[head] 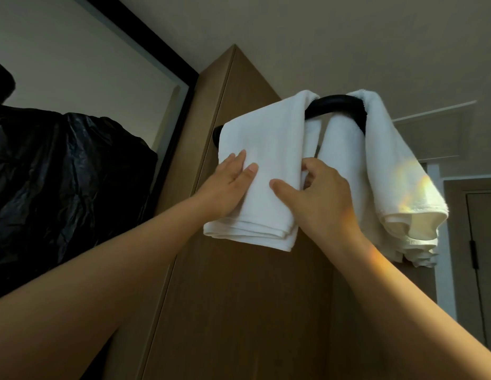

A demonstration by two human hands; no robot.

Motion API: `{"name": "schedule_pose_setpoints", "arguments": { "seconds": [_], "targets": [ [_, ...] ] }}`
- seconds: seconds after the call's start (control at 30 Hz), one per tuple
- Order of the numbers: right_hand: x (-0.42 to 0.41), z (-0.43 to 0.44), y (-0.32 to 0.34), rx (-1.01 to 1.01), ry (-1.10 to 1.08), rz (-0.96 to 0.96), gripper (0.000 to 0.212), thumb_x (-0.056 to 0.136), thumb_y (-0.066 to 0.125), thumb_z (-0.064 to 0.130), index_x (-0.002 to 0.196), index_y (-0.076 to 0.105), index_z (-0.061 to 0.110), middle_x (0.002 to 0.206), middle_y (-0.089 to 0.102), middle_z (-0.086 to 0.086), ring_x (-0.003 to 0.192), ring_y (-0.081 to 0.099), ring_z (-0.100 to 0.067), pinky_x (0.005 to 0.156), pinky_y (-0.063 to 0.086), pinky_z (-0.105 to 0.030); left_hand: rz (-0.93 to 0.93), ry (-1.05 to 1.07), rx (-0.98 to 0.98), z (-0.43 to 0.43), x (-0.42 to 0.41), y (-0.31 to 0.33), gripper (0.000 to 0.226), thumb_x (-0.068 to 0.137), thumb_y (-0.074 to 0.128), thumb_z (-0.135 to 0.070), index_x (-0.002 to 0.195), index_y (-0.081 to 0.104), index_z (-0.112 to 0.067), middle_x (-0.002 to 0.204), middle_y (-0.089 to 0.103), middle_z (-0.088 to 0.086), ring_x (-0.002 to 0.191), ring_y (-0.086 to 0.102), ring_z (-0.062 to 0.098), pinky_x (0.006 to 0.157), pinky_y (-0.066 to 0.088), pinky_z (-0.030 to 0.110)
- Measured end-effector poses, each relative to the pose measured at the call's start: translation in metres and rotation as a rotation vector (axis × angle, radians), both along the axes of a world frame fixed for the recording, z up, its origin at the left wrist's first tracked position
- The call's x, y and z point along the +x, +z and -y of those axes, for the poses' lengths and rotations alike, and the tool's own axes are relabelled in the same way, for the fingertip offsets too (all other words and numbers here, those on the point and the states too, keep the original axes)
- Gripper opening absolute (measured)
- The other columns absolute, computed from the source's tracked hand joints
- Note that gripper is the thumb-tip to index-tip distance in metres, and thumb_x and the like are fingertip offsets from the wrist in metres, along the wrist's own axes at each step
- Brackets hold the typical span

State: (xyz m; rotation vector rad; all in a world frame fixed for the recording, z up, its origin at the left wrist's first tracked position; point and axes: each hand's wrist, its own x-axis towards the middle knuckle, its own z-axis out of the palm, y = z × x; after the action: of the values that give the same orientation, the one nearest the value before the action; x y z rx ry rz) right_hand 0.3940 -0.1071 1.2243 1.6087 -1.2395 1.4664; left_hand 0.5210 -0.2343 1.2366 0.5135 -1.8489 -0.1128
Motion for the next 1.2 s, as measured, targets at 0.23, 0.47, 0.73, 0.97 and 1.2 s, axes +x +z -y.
{"name": "schedule_pose_setpoints", "arguments": {
  "seconds": [0.23,0.47,0.73,0.97,1.2],
  "targets": [
    [-0.01,-0.019,-0.024,0.052,0.036,0.051,0.044,0.085,0.069,0.043,0.123,0.054,0.028,0.098,0.055,0.02,0.091,0.058,-0.004,0.067,0.044,-0.016,-0.047,-0.014,-0.161,-0.033,0.012,-0.012,0.044,0.098,0.037,-0.051,0.124,0.051,-0.018,0.13,0.053,-0.004,0.112,0.05,0.012,0.095,0.044,0.034],
    [-0.013,-0.024,-0.025,0.122,-0.011,0.127,0.063,0.083,0.072,0.037,0.136,0.042,0.023,0.093,0.052,0.017,0.082,0.06,-0.004,0.052,0.041,-0.01,0.017,0.067,-0.348,-0.057,0.023,-0.017,0.04,0.1,0.041,-0.035,0.137,0.045,-0.02,0.14,0.048,-0.003,0.116,0.045,0.006,0.089,0.038,0.022],
    [-0.007,-0.02,-0.023,0.27,0.226,0.309,0.036,0.085,0.07,0.025,0.1,0.066,-0.008,0.099,0.069,-0.025,0.093,0.066,-0.04,0.084,0.056,-0.051,0.093,0.048,-0.197,-0.051,0.037,-0.025,0.046,0.099,0.043,-0.038,0.143,0.041,-0.026,0.146,0.042,-0.007,0.124,0.049,0.012,0.095,0.037,0.024],
    [-0.023,-0.019,-0.034,0.394,0.422,0.278,0.03,0.094,0.058,0.045,0.107,0.07,0.021,0.099,0.075,0.005,0.093,0.07,-0.006,0.084,0.057,-0.027,-0.024,-0.006,-0.068,-0.06,0.033,-0.023,0.067,0.083,0.049,-0.068,0.132,0.054,-0.022,0.123,0.056,-0.016,0.103,0.057,0.008,0.079,0.042,0.021],
    [-0.031,-0.005,-0.044,0.432,0.367,0.31,0.011,0.095,0.061,0.025,0.097,0.071,0.02,0.093,0.076,-0.001,0.089,0.071,-0.018,0.087,0.058,-0.037,-0.043,0.138,-0.057,-0.074,0.016,-0.018,0.084,0.071,0.067,-0.064,0.137,0.042,-0.019,0.133,0.048,-0.002,0.108,0.053,0.017,0.083,0.045,0.031]
  ]
}}
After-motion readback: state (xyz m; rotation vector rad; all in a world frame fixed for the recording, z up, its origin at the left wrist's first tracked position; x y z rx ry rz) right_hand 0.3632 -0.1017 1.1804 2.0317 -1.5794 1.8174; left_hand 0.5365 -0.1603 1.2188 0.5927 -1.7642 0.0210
